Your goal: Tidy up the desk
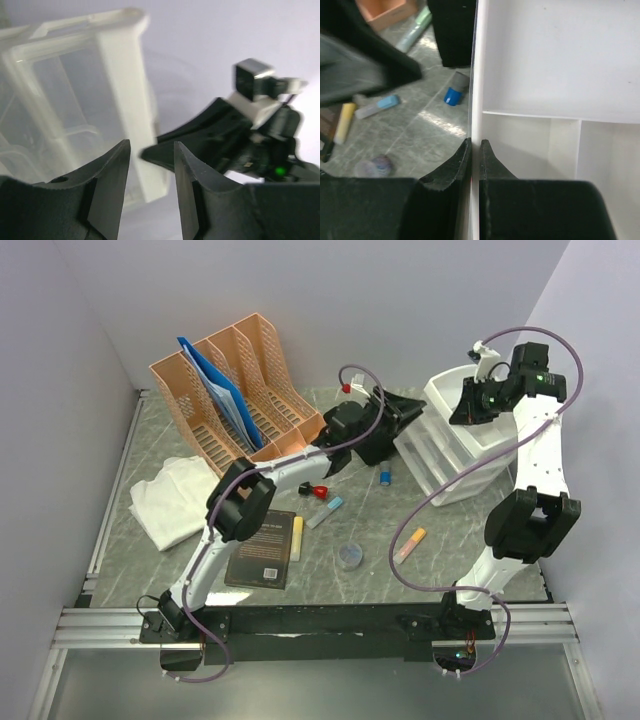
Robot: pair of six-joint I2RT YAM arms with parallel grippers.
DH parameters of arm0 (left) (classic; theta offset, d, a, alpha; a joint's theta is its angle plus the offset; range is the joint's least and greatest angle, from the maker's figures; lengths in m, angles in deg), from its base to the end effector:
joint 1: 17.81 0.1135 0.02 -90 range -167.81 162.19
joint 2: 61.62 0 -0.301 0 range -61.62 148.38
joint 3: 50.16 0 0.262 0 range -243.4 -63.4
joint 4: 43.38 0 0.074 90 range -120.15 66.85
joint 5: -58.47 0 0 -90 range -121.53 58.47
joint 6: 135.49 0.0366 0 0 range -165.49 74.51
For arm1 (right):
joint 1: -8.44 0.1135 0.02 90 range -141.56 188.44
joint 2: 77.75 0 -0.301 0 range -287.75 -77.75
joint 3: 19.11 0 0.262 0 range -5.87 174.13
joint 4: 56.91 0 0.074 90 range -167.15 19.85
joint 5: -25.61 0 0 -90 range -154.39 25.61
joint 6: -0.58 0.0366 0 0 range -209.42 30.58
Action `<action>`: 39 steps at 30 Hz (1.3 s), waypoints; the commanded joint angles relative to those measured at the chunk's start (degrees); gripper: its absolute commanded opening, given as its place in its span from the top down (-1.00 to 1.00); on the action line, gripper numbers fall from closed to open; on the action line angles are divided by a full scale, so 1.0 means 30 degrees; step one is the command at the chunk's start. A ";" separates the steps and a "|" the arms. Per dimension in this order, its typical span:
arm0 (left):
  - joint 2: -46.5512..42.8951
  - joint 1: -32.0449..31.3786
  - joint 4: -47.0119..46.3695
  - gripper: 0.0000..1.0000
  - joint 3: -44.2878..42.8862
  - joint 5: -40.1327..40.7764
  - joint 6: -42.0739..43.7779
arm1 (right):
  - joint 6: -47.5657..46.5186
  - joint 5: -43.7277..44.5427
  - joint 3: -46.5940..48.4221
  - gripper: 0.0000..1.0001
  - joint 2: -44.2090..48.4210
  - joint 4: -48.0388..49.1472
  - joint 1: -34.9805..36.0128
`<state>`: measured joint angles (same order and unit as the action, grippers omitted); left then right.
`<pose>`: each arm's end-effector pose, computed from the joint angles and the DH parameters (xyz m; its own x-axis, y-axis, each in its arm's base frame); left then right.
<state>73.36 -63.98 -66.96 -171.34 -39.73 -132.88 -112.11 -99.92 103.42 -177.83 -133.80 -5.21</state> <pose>0.4089 -0.4334 0.2826 -0.8052 -0.5890 -0.0691 0.1545 -0.0958 -0.9833 0.3696 -0.0679 0.4255 -0.6767 -0.1587 -0.7189 -0.4308 0.8773 0.2118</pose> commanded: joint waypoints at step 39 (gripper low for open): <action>0.1998 -0.0722 -0.0146 -0.87 -0.3540 -0.2100 -0.0400 | 0.0828 -0.3888 0.1304 1.00 0.0867 -0.0284 -0.0226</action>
<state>77.65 -65.75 -64.89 -178.27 -47.82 -134.76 -110.65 -105.60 105.02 -178.40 -136.93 -5.87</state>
